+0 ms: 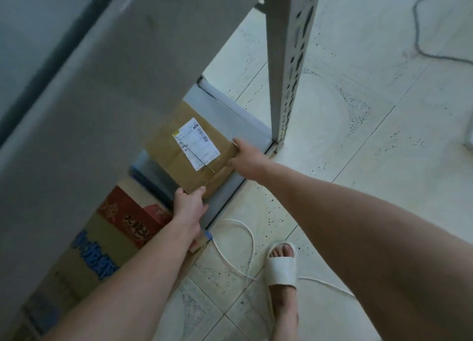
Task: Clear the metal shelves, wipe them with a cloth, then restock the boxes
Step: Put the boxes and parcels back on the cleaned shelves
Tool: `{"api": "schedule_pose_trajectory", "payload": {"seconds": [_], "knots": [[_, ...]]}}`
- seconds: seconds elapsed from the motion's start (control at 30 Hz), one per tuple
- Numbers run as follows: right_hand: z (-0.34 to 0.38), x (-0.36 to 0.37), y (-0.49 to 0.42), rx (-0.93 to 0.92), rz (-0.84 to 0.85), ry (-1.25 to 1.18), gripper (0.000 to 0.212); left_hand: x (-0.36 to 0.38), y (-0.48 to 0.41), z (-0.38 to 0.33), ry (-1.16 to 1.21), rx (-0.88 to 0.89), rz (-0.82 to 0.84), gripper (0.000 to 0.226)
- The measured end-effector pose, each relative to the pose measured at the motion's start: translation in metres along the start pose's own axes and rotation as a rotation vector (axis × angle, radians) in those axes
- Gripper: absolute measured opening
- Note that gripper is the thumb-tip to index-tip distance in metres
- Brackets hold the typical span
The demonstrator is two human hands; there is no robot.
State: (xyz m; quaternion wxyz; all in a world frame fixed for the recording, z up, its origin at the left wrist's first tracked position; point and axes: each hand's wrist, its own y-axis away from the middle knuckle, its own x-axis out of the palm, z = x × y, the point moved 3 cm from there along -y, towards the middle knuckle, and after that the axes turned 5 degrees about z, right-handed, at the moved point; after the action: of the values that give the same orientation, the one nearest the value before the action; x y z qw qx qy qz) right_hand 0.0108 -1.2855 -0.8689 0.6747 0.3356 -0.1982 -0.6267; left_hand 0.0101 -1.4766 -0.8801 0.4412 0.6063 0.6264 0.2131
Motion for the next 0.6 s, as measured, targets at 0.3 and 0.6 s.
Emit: {"api": "schedule_pose_trajectory", "payload": {"seconds": [0.3,0.6], "knots": [[-0.021,-0.027,0.055,0.030,-0.028,-0.065,0.066,0.001,0.055,-0.024,-0.210,-0.078,-0.064,0.033],[-0.043,-0.137,0.329,0.028,-0.230,-0.239,0.036,0.128,0.315,-0.031,-0.300,0.104,0.286,0.014]]}}
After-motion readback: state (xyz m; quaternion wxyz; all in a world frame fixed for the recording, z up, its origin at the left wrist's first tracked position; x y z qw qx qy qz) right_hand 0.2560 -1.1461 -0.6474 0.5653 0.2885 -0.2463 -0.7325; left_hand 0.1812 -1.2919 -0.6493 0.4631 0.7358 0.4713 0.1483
